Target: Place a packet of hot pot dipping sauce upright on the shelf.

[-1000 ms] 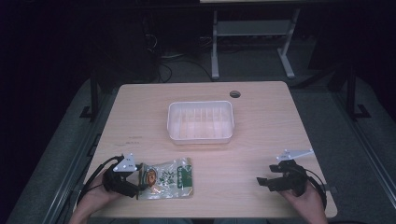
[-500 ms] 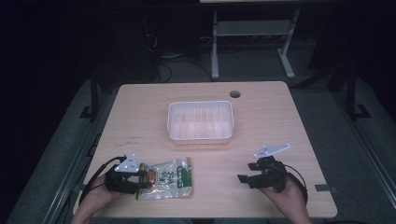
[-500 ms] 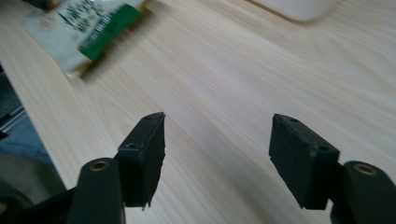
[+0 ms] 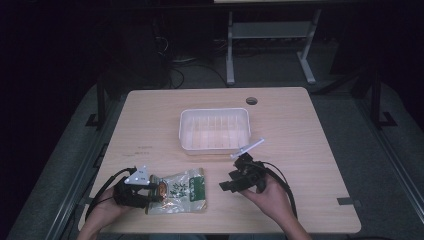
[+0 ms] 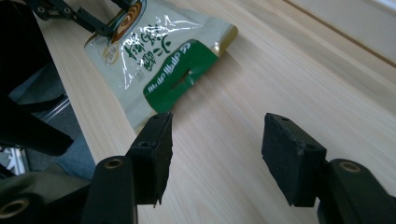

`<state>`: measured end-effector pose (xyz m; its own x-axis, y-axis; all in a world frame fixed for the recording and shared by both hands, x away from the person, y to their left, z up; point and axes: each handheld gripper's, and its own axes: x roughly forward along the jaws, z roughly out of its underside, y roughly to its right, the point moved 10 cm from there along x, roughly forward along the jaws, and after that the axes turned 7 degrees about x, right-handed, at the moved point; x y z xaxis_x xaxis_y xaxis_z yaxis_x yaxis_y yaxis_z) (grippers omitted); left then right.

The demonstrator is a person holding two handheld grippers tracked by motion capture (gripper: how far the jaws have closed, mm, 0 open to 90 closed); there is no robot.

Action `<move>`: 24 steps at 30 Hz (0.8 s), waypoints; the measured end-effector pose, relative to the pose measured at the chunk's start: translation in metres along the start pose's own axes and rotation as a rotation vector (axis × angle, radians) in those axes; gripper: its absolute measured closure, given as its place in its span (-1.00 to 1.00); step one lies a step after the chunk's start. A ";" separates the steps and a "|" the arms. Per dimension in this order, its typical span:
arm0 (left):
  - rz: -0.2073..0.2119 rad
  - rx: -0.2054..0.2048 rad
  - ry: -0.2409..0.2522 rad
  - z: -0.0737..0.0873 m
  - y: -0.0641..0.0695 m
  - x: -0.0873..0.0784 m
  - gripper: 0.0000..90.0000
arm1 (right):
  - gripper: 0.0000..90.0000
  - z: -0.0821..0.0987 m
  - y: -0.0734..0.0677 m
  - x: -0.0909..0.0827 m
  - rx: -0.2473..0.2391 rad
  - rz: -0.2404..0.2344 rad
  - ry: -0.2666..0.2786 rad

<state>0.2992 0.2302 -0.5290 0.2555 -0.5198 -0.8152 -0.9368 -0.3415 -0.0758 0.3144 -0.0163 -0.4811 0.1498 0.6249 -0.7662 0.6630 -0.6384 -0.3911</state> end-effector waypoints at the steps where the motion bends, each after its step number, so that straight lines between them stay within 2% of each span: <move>1: 0.000 0.000 0.000 0.000 0.000 0.000 0.20 | -0.07 0.000 0.000 0.000 0.000 0.000 0.000; 2: 0.001 0.000 -0.001 0.000 0.000 0.000 0.20 | -0.07 -0.005 -0.003 0.010 0.005 -0.016 -0.016; 6: 0.001 0.000 -0.001 0.001 0.000 0.000 0.20 | -0.08 -0.014 -0.007 0.029 0.019 -0.044 -0.047; 12: -0.002 0.004 -0.007 0.001 0.000 0.000 0.21 | -0.04 -0.020 -0.007 0.053 0.040 -0.053 -0.106; 16: -0.002 0.006 -0.007 0.001 0.000 0.000 0.21 | 0.00 -0.020 -0.009 0.065 0.054 -0.063 -0.137; 24: -0.004 0.008 -0.007 0.001 0.000 0.000 0.20 | 0.13 -0.022 -0.016 0.080 0.083 -0.114 -0.155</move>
<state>0.2991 0.2307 -0.5298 0.2572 -0.5128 -0.8191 -0.9377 -0.3374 -0.0832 0.3317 0.0534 -0.5250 -0.0415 0.6230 -0.7811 0.6056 -0.6061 -0.5156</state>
